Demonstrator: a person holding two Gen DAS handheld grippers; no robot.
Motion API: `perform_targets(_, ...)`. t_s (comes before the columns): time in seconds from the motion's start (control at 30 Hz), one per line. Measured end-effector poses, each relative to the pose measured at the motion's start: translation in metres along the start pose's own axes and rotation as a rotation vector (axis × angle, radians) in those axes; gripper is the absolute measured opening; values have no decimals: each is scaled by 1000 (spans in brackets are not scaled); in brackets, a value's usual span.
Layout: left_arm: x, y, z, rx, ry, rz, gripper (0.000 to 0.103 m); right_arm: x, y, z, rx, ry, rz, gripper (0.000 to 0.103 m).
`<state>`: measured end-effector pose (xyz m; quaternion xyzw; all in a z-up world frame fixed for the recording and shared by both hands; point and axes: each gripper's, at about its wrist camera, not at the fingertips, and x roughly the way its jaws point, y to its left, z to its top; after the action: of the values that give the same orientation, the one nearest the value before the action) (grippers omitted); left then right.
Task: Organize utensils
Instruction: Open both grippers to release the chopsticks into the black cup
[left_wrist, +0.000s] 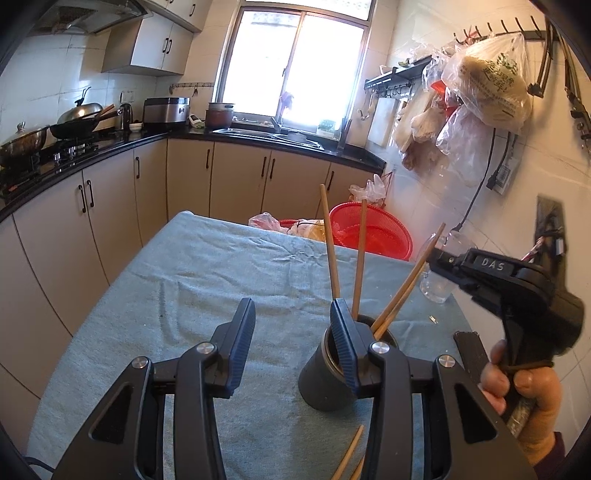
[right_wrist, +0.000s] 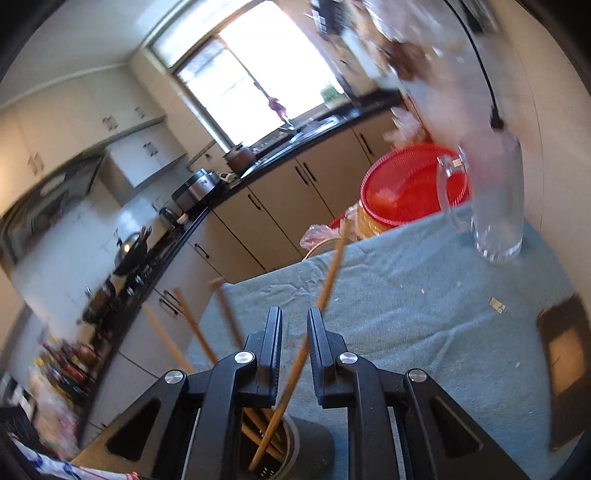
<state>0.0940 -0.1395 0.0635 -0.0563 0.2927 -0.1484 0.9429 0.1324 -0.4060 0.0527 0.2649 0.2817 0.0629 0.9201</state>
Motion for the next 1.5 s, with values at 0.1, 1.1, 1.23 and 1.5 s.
perform_targets(0.1,-5,-1,-4,16,-2,3,41,-8,17,-6,-58,-13,-20,15)
perform_targets(1.1,5,10,-20,16,40,20,41,19,-15,13,40,30,17,10)
perform_targets(1.23,4,8,-22,27,38,22,41,3,17,0,-123,-16,-51,10)
perform_targets(1.5,-10,12,-33,53,55,15,50,-31,47,-21,-257,-85,-157,58)
